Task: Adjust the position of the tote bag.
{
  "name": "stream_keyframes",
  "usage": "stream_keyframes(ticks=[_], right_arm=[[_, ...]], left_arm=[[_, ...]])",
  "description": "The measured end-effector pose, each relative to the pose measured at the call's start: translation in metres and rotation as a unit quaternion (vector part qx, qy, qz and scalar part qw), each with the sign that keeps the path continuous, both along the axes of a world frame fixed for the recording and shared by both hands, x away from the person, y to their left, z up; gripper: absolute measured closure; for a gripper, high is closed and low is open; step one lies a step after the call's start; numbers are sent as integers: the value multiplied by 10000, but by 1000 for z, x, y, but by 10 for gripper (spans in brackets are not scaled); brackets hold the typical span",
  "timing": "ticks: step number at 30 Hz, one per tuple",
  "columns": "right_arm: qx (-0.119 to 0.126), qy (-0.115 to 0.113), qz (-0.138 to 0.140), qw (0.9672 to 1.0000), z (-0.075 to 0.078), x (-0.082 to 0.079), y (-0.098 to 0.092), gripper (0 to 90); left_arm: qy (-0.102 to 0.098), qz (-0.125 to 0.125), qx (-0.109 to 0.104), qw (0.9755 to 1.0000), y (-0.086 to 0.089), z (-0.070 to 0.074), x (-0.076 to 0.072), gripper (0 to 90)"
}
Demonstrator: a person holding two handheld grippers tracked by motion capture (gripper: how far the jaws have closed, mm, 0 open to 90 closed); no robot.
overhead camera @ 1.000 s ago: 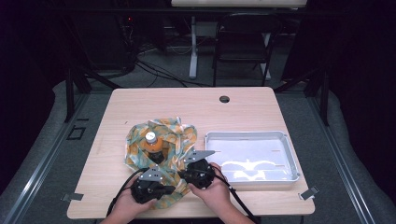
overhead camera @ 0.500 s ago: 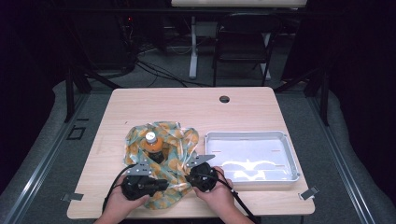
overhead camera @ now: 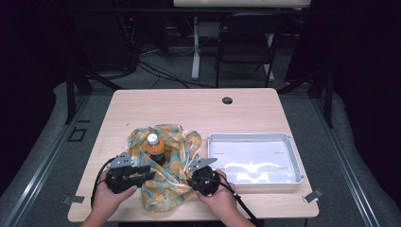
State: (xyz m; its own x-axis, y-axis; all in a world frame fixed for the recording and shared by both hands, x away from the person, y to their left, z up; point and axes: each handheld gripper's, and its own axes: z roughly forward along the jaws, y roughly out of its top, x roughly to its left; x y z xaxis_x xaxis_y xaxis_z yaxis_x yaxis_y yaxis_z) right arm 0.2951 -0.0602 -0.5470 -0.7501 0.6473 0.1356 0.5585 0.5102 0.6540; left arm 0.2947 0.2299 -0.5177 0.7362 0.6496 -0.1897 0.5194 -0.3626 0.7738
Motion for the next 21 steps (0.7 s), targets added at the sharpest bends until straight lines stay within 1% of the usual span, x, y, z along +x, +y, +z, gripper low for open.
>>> stream_keyframes(ticks=[1, 2, 3, 4, 5, 6, 7, 8, 9, 10, 11, 12, 15, 16, 17, 20, 21], right_arm=[[1, -9, -4, 10000, 0, 0, 0, 899], [1, -9, -4, 10000, 0, 0, 0, 899], [44, 8, 10, 10000, -1, -1, 1, 899], [31, -17, -24, 10000, -1, -1, 1, 898], [-12, 3, 7, 10000, -1, -1, 1, 898], [-13, 11, 22, 10000, -1, -1, 2, 898], [-6, 4, 45, 10000, -2, -1, 2, 897], [-4, 7, 41, 10000, -2, -1, 3, 897], [2, -8, 31, 10000, -2, -2, 3, 898], [-5, 1, 71, 10000, -2, -2, 3, 897], [46, -16, 30, 10000, -3, -2, 4, 897], [1, -11, 72, 10000, -2, -2, 4, 896], [34, 15, 60, 10000, -2, -3, 4, 896], [34, 15, 60, 10000, -2, -3, 4, 896], [90, 31, 61, 9999, -2, -2, 4, 896], [90, 49, 84, 9999, -2, -3, 4, 895], [104, 60, 85, 9999, -3, -3, 5, 895]], left_arm=[[-40, 35, -61, 10000, 3, 2, 1, 638], [-40, 35, -61, 10000, 3, 2, 1, 633], [-38, 107, -230, 9997, 8, 6, 2, 626], [-38, 107, -230, 9997, 8, 6, 2, 620], [-93, 167, -315, 9993, 11, 9, 3, 618], [-93, 167, -315, 9993, 11, 9, 3, 618], [-68, 228, -287, 9993, 10, 8, 6, 618], [-36, 237, -235, 9994, 8, 7, 8, 618], [4, 240, -224, 9995, 6, 5, 9, 618], [4, 240, -224, 9995, 6, 5, 9, 618], [52, 192, -132, 9997, 2, 2, 12, 618], [55, 152, -85, 9998, -1, 1, 13, 616], [33, 180, -214, 9996, -4, 3, 14, 586], [33, 180, -214, 9996, -4, 3, 14, 575], [25, 188, -213, 9996, -6, 5, 14, 557], [31, 90, -182, 9998, -13, 4, 14, 546], [29, 18, -48, 10000, -18, 2, 14, 545]])
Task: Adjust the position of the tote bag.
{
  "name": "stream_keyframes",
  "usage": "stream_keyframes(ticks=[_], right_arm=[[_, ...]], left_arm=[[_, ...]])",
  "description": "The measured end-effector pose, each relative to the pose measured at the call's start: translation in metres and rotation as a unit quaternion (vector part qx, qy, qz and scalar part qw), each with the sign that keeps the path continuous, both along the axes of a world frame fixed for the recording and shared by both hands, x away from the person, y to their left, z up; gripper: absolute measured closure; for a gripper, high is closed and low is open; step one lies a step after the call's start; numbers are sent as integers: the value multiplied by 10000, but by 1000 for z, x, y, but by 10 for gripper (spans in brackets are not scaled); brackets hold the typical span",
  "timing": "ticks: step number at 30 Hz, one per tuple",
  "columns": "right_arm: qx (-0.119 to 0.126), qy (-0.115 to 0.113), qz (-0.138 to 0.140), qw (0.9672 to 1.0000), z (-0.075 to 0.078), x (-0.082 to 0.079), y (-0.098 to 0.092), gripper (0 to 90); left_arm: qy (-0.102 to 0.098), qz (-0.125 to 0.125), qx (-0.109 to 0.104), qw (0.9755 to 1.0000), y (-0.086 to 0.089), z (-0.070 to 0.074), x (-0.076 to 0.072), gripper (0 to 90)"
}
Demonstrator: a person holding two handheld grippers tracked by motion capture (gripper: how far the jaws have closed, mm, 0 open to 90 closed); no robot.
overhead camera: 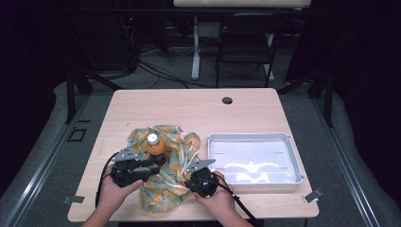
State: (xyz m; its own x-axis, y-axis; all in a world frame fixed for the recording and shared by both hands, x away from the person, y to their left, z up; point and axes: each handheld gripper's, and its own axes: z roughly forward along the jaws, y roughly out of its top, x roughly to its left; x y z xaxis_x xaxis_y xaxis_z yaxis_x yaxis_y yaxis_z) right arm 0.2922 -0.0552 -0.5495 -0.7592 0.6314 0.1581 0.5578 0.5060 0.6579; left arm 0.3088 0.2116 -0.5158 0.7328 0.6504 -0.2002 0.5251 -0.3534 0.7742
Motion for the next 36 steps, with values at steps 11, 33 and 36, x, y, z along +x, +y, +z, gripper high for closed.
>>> stream_keyframes(ticks=[11, 33, 36], right_arm=[[21, 42, 28, 10000, -1, -1, 1, 890], [-531, -244, -331, 9977, -15, 9, 0, 792], [-715, -312, -305, 9965, -18, 10, 4, 795]], left_arm=[[521, 217, 625, 9964, 5, -29, 4, 632], [904, 173, 1082, 9899, 12, -53, 2, 743], [871, 189, 1065, 9903, 14, -54, 3, 749]])
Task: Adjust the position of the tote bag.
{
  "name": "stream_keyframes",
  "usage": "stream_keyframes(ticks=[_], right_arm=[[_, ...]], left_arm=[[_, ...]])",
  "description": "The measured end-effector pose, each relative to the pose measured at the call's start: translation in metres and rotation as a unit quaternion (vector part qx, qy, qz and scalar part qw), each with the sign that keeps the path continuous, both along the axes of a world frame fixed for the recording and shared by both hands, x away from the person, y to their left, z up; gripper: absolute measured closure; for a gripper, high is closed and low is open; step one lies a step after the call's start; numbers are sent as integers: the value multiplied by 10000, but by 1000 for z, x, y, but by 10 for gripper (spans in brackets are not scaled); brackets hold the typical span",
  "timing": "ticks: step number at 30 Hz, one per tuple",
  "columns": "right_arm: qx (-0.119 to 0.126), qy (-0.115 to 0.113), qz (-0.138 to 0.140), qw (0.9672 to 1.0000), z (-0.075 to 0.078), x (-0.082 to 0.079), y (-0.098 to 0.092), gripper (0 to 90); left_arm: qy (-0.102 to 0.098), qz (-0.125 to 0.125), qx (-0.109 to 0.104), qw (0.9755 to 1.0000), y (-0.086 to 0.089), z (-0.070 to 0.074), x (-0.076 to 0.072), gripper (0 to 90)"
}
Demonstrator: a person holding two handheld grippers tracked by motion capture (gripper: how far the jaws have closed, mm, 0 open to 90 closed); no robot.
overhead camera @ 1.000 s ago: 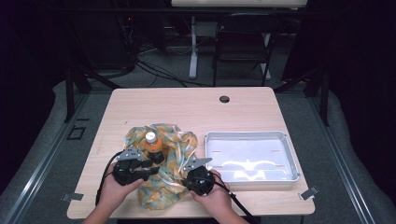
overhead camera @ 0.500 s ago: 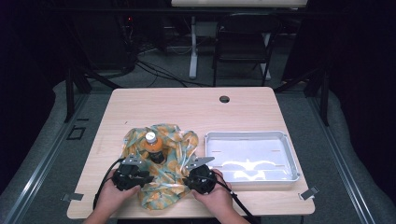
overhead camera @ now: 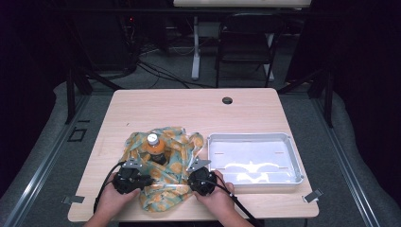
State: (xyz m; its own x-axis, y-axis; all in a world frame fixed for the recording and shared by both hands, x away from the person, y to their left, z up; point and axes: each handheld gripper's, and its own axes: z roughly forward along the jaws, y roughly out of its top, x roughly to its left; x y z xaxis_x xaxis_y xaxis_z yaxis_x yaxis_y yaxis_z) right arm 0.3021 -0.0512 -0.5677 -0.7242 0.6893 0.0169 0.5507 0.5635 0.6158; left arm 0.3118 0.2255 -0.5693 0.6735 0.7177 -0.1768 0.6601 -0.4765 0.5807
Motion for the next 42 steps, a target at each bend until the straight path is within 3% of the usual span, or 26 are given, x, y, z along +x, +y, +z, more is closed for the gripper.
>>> stream_keyframes(ticks=[2, 7, 8, 10, 11, 12, 13, 14, 18, 19, 20, 25, 28, 29, 31, 33, 35, 42], right_arm=[[-39, -99, -24, 9999, -3, 0, 3, 795], [-150, -63, 31, 9999, -1, 3, 2, 777], [-124, -52, 10, 9999, 0, 2, 0, 744], [-24, -50, -13, 10000, 4, 0, -3, 737], [47, -56, -18, 10000, 7, 0, -5, 730], [167, -60, -69, 9998, 9, 0, -6, 722], [243, -37, -51, 9997, 13, -1, -9, 713], [374, 4, -71, 9993, 17, -1, -11, 702], [770, -85, -105, 9969, 35, -4, -22, 678], [770, -85, -105, 9969, 35, -4, -22, 678], [972, -124, -122, 9951, 46, -5, -27, 667], [1213, -219, -125, 9923, 61, -7, -36, 647], [1370, -76, -134, 9904, 65, -6, -40, 624], [1547, -12, -84, 9879, 64, -3, -42, 580], [1667, 25, -47, 9860, 64, -2, -42, 554], [1716, 18, -10, 9852, 65, -2, -41, 533], [1783, -153, 38, 9838, 68, -3, -39, 489], [1810, -507, 25, 9822, 82, -4, -37, 509]], left_arm=[[-21, 41, 2, 10000, 1, 0, 0, 755], [5, 136, 51, 9999, 5, 2, 1, 746], [-57, 174, -30, 9998, 8, 8, 0, 739], [-188, 254, -237, 9992, 12, 17, -1, 732], [-188, 254, -237, 9992, 12, 17, -1, 727], [-304, 290, -402, 9983, 19, 28, -3, 721], [-304, 290, -402, 9983, 19, 28, -3, 716], [-415, 372, -528, 9970, 24, 37, -5, 708], [-642, 510, -581, 9949, 34, 50, -3, 674], [-642, 510, -581, 9949, 34, 50, -3, 668], [-690, 572, -612, 9941, 38, 53, 0, 654], [-774, 644, -587, 9932, 41, 56, 5, 635], [-810, 678, -637, 9924, 39, 58, 9, 623], [-831, 672, -627, 9923, 39, 59, 10, 611], [-841, 672, -656, 9920, 39, 61, 11, 603], [-863, 688, -669, 9916, 38, 62, 12, 597], [-873, 698, -654, 9916, 39, 63, 13, 589], [-983, 789, -587, 9903, 42, 69, 20, 572]])
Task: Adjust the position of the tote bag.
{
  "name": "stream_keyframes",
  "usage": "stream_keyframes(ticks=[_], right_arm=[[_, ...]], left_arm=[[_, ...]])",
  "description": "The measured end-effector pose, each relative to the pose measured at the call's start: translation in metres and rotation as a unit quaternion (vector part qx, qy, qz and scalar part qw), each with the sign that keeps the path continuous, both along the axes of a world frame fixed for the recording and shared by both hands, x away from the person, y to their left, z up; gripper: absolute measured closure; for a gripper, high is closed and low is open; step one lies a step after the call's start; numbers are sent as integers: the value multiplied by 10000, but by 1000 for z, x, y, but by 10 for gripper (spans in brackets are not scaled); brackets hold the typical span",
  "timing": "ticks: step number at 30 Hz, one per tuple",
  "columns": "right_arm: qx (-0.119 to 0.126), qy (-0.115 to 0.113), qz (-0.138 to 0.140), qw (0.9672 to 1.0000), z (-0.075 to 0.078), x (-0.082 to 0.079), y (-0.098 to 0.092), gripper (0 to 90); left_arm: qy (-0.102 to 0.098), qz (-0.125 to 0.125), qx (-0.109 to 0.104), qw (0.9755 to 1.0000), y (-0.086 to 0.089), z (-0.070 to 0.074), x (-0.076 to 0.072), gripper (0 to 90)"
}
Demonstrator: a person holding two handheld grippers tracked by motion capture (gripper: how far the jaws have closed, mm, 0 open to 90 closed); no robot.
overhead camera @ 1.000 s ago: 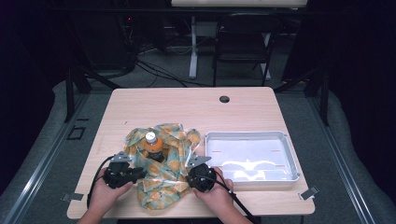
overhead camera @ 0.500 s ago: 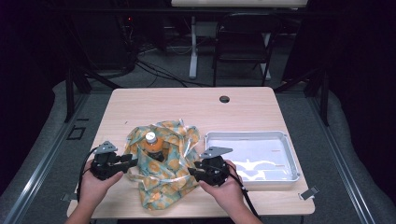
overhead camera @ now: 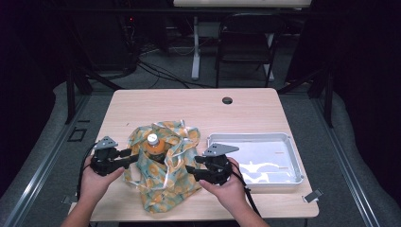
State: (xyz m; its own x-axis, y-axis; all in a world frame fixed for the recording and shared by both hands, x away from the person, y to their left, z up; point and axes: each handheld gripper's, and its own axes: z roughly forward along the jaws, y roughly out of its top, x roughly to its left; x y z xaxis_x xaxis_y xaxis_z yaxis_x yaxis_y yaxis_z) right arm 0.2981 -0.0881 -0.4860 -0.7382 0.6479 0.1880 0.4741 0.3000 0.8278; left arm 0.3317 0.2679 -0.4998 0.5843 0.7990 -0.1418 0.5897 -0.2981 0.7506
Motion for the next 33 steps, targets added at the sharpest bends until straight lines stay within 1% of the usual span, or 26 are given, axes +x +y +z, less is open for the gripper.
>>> stream_keyframes(ticks=[3, 5, 6, 7, 8, 9, 10, 11, 12, 13, 14, 15, 16, 17, 18, 20, 22, 24, 25, 26, 27, 29, 30, 31, 32, 33], right_arm=[[-67, -42, 12, 10000, 6, 3, 3, 525], [-126, -87, 25, 9999, 9, 5, 6, 531], [-186, -160, 41, 9997, 14, 10, 10, 535], [-220, -188, 48, 9996, 16, 13, 11, 535], [-224, -221, 29, 9995, 19, 17, 15, 535], [-224, -221, 29, 9995, 19, 17, 15, 535], [-271, -261, 14, 9993, 23, 27, 20, 534], [-271, -261, 14, 9993, 23, 27, 20, 534], [-308, -273, 33, 9991, 25, 32, 24, 533], [-435, -305, 63, 9986, 26, 44, 34, 533], [-493, -326, 56, 9982, 26, 48, 38, 532], [-493, -326, 56, 9982, 26, 48, 38, 532], [-571, -332, 55, 9978, 25, 54, 43, 532], [-681, -329, -9, 9971, 22, 67, 51, 532], [-725, -294, -28, 9969, 21, 73, 55, 532], [-747, -209, -60, 9970, 17, 83, 63, 536], [-811, -74, 4, 9967, 13, 90, 71, 549], [-1017, 52, 57, 9948, 6, 94, 77, 581], [-1017, 52, 57, 9948, 6, 94, 77, 581], [-1143, 164, 101, 9933, 2, 95, 79, 595], [-1333, 292, 150, 9905, -9, 96, 80, 621], [-1380, 329, 166, 9897, -13, 96, 80, 632], [-1506, 466, 146, 9874, -22, 95, 77, 650], [-1507, 504, 115, 9872, -26, 94, 76, 654], [-1603, 539, 121, 9855, -31, 94, 72, 660], [-1645, 574, 89, 9847, -34, 93, 70, 662]], left_arm=[[17, 6, 59, 10000, 0, 1, 4, 573], [30, 24, 43, 10000, 0, 0, 6, 571], [14, 25, 91, 10000, 0, 0, 9, 567], [14, 25, 91, 10000, 0, 0, 9, 565], [25, 45, 89, 9999, -1, -1, 14, 559], [25, 45, 89, 9999, -1, -1, 14, 555], [13, 67, 92, 9999, -2, -2, 19, 551], [13, 67, 92, 9999, -2, -2, 19, 550], [-6, 85, 72, 9999, -2, -3, 22, 550], [13, 107, 20, 9999, -4, -5, 26, 550], [23, 111, 35, 9999, -5, -6, 29, 550], [23, 111, 35, 9999, -5, -6, 29, 550], [40, 147, 5, 9999, -7, -8, 32, 550], [26, 137, 6, 9999, -7, -9, 33, 550], [43, 139, 40, 9999, -9, -11, 37, 550], [30, 159, 28, 9999, -11, -14, 41, 552], [82, 179, 24, 9998, -13, -18, 44, 557], [122, 198, 39, 9997, -13, -22, 48, 559], [122, 198, 39, 9997, -13, -22, 48, 562], [148, 202, 52, 9997, -13, -23, 49, 562], [137, 224, 45, 9996, -13, -25, 51, 565], [162, 218, 35, 9996, -13, -27, 53, 568], [152, 227, 47, 9996, -13, -28, 55, 569], [152, 227, 47, 9996, -13, -28, 55, 569], [167, 285, 61, 9994, -14, -32, 59, 571], [167, 285, 61, 9994, -14, -32, 59, 573]])
